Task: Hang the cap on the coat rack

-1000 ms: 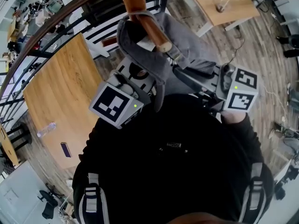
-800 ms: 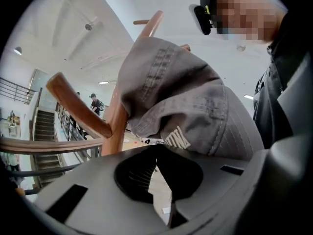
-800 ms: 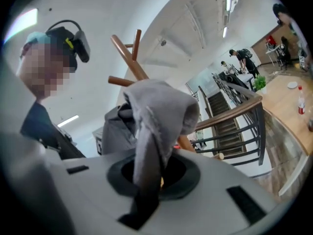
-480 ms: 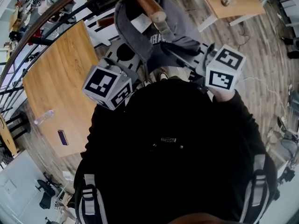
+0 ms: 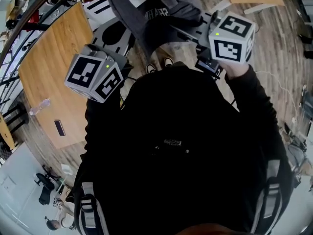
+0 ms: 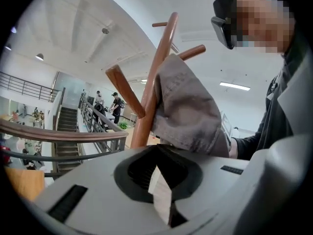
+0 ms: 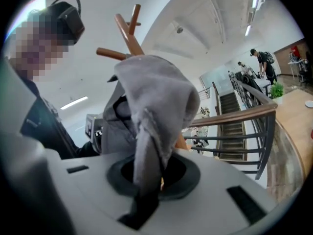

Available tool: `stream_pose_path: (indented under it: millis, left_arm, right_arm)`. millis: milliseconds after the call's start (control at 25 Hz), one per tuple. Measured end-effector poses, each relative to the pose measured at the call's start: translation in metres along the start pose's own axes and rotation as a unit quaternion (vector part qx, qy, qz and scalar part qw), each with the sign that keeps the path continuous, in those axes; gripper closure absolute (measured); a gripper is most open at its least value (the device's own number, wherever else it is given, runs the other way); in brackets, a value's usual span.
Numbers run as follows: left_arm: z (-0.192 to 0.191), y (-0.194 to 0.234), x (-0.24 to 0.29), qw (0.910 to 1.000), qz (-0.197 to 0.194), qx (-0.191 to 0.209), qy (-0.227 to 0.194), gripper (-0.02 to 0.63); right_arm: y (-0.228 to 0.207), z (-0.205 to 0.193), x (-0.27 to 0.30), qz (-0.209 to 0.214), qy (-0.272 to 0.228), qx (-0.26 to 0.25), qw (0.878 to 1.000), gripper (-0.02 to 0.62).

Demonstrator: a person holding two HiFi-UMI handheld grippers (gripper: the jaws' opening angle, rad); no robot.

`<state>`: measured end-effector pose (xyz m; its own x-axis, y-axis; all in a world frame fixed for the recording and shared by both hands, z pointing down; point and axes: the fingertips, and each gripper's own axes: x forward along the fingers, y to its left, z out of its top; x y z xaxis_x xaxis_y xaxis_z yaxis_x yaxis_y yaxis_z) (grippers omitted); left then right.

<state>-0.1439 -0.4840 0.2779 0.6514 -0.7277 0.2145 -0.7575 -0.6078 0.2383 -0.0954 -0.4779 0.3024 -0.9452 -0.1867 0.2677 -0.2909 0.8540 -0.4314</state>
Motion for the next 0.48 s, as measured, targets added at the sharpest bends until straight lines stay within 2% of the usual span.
stream_pose_path:
  millis: [480]
  left_arm:
    - [-0.022, 0.018, -0.017, 0.9970, 0.073, -0.020, 0.014, 0.597]
  right_arm:
    - [-0.021, -0.015, 0.019, 0.028, 0.001, -0.063, 0.998, 0.563]
